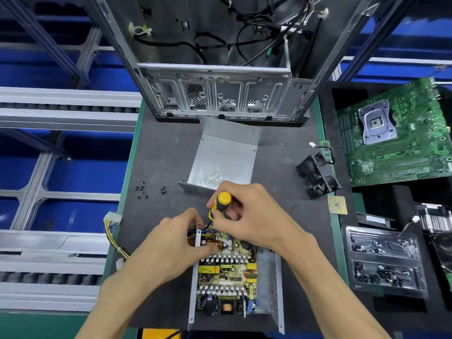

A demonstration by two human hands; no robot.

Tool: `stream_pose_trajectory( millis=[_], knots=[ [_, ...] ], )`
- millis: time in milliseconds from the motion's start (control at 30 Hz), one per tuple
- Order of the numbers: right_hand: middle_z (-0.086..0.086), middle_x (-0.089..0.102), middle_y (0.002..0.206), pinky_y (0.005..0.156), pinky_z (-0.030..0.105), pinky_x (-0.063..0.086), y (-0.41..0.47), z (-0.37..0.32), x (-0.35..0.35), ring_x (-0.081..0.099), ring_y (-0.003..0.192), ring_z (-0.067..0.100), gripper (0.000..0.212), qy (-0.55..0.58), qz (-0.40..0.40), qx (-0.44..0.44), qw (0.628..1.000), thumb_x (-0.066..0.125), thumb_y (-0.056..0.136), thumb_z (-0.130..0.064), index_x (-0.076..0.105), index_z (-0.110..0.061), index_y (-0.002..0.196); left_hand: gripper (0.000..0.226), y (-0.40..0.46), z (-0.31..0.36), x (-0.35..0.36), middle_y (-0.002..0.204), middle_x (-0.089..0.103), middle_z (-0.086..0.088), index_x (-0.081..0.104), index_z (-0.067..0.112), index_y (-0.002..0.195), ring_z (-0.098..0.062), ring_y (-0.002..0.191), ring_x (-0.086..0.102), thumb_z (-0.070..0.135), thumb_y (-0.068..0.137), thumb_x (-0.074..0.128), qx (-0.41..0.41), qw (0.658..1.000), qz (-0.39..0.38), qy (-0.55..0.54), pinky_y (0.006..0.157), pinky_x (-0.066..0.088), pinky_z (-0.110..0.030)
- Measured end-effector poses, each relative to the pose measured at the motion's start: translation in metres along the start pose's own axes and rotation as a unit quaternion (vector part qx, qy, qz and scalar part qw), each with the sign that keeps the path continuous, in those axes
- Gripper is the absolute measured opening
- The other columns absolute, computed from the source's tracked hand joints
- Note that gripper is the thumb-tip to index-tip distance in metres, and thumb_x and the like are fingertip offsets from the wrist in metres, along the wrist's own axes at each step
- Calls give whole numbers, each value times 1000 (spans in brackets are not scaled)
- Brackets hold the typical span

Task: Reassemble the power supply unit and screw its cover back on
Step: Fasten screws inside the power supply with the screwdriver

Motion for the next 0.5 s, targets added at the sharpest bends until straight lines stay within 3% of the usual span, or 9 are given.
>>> stream_pose_trajectory(
  millis=[100, 167, 233, 300, 400, 500],
  knots=[
    [-6, 55, 59, 58, 14, 39, 3, -2, 4, 51, 56, 13, 8, 12, -14, -4, 1000, 71, 88, -19, 70, -20, 96, 46, -11, 4, -16, 118, 59, 24, 47, 45, 111, 4, 113, 55, 56, 78, 77, 50, 998, -36, -10, 99, 48, -26],
    [-6, 57, 60, 57, 19, 43, 5, -3, 6, 50, 54, 12, 7, 16, -17, -2, 1000, 72, 88, -22, 71, -19, 95, 42, -18, 11, -41, 119, 59, 26, 50, 44, 119, 7, 114, 54, 41, 85, 75, 96, 994, 36, -25, 104, 46, -26],
    [-9, 56, 59, 56, 18, 43, 7, -4, 8, 49, 51, 9, 8, 25, -23, -3, 999, 74, 88, -25, 68, -21, 90, 29, -29, 25, -67, 102, 64, 23, 59, 38, 117, 0, 103, 61, 33, 90, 68, 144, 979, 127, -68, 92, 50, -25],
    [-13, 54, 56, 55, 13, 38, 8, -7, 9, 49, 50, 7, 18, 30, -22, -10, 999, 76, 88, -30, 60, -30, 81, 22, -38, 44, -82, 89, 63, 15, 63, 36, 109, -9, 89, 63, 47, 89, 63, 185, 964, 177, -72, 75, 51, -24],
    [-14, 48, 54, 53, 14, 33, 8, -12, 9, 46, 54, 9, 29, 9, 0, -22, 1000, 71, 82, -38, 44, -40, 71, 37, -40, 65, -83, 72, 55, 10, 63, 32, 93, -10, 70, 58, 67, 79, 62, 187, 963, 193, 7, 62, 49, -31],
    [-16, 45, 54, 54, 14, 32, 7, -10, 13, 45, 56, 9, 38, -10, 10, -28, 1000, 76, 80, -22, 42, -37, 72, 28, -36, 69, -75, 70, 53, 11, 63, 26, 84, -6, 66, 53, 53, 77, 69, 176, 967, 179, 41, 63, 47, -30]
  ],
)
Point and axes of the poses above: each hand's wrist, its own y-axis towards the middle knuckle, its own x-axis out of the palm, z = x × y, the point moved 5 cm from there along y, towards the middle knuckle
